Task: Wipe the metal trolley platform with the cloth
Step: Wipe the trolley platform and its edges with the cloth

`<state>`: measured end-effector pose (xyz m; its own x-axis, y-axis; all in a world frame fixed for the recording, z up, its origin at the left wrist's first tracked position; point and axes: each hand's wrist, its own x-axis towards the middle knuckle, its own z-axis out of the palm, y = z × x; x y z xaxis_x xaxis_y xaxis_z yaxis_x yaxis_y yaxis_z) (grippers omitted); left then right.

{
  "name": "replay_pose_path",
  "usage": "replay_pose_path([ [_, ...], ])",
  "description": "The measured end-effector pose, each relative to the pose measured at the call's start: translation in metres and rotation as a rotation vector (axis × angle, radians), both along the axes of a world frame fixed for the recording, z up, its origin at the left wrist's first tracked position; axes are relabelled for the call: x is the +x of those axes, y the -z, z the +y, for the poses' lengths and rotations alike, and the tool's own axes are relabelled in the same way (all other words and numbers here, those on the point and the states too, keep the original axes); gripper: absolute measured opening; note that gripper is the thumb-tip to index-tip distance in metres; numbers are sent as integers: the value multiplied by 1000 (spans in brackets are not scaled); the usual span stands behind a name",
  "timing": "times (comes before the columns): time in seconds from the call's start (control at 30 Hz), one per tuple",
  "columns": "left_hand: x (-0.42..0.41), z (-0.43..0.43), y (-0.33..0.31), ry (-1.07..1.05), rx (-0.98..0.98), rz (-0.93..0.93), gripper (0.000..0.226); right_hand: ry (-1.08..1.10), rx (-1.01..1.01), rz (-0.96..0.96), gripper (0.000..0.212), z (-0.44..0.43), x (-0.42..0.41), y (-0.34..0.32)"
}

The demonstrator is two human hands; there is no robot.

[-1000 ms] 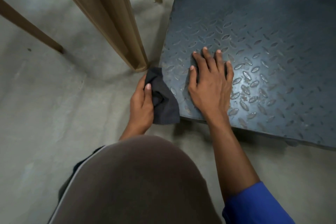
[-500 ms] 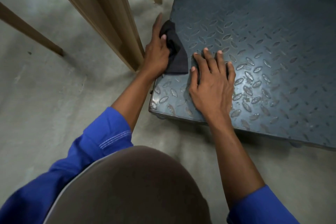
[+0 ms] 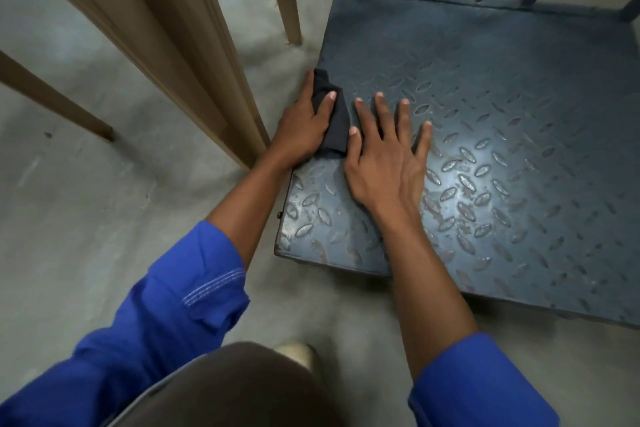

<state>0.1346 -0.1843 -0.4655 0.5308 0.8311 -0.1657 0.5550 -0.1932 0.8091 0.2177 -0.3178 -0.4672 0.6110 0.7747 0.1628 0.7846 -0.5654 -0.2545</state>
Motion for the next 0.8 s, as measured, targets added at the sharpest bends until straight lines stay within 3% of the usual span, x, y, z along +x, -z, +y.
replay_pose_path([
  [0.23,-11,-12,9,-10,23,4,65,15,7,3,55,24,19,0],
  [0.43,55,67,3,-5,-7,-2,62,69,189,-9,42,45,35,0],
  [0.57,77,87,-3,-6,-57,-32,61,62,170,-17,47,56,35,-2],
  [0.8,57,67,10,5,60,-59,58,-30,83,88,63,86,65,-11],
])
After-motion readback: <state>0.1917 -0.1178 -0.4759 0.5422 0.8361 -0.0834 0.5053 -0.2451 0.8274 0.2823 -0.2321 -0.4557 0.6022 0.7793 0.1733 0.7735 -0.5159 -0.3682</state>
